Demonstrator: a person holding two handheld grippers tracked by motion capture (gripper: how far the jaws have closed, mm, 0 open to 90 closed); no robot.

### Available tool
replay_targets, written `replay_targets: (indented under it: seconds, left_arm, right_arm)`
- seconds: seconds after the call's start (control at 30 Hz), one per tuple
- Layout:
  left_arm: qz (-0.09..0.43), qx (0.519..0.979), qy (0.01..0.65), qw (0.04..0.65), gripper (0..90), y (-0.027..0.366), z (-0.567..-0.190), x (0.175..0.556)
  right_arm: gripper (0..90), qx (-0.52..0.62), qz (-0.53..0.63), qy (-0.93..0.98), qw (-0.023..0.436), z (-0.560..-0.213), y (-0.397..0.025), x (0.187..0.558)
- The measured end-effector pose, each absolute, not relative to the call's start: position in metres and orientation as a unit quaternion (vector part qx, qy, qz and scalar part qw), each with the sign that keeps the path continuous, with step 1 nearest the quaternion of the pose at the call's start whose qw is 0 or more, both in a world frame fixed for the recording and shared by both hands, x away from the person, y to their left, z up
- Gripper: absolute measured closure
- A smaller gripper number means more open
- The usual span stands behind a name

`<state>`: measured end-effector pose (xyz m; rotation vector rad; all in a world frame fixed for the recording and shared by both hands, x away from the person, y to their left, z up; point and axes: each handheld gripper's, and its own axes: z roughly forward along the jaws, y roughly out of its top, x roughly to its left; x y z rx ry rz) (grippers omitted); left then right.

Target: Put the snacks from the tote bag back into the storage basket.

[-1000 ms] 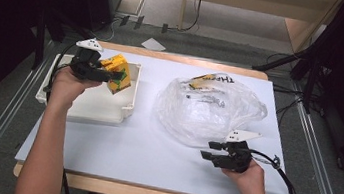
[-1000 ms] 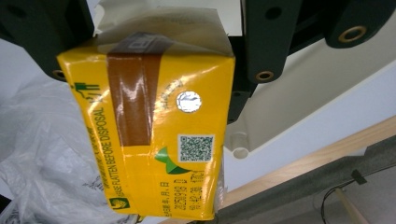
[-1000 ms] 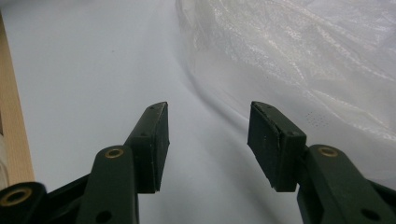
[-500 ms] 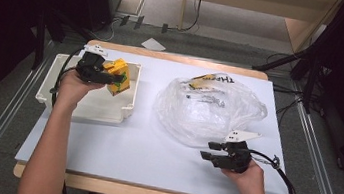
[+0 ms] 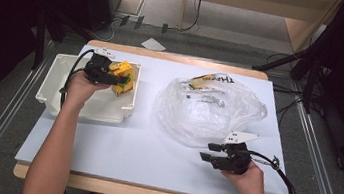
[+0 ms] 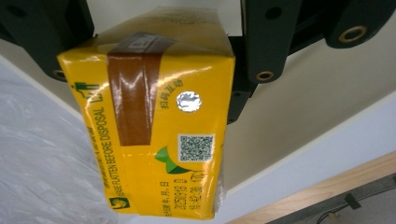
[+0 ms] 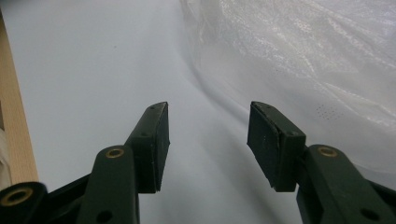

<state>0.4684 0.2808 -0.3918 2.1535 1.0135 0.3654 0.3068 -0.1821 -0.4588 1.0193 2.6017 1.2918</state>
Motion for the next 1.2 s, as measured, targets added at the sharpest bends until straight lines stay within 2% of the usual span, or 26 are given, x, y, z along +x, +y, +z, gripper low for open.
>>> replay_targets:
  seconds: [0.37,0.9,1.2]
  left_arm:
    - [0.141,0.844,0.389,0.341,52.3,0.27,-0.407,0.477]
    - [0.143,0.83,0.385,0.377,50.9,0.277,-0.416,0.476]
    - [0.123,0.829,0.394,0.378,45.0,0.279,-0.412,0.474]
  right_arm:
    - [49.8,0.332,0.416,0.846,0.03,-0.46,-0.182,0.306]
    - [50.3,0.33,0.411,0.849,0.03,-0.461,-0.181,0.306]
    - [50.0,0.328,0.41,0.851,0.029,-0.461,-0.181,0.305]
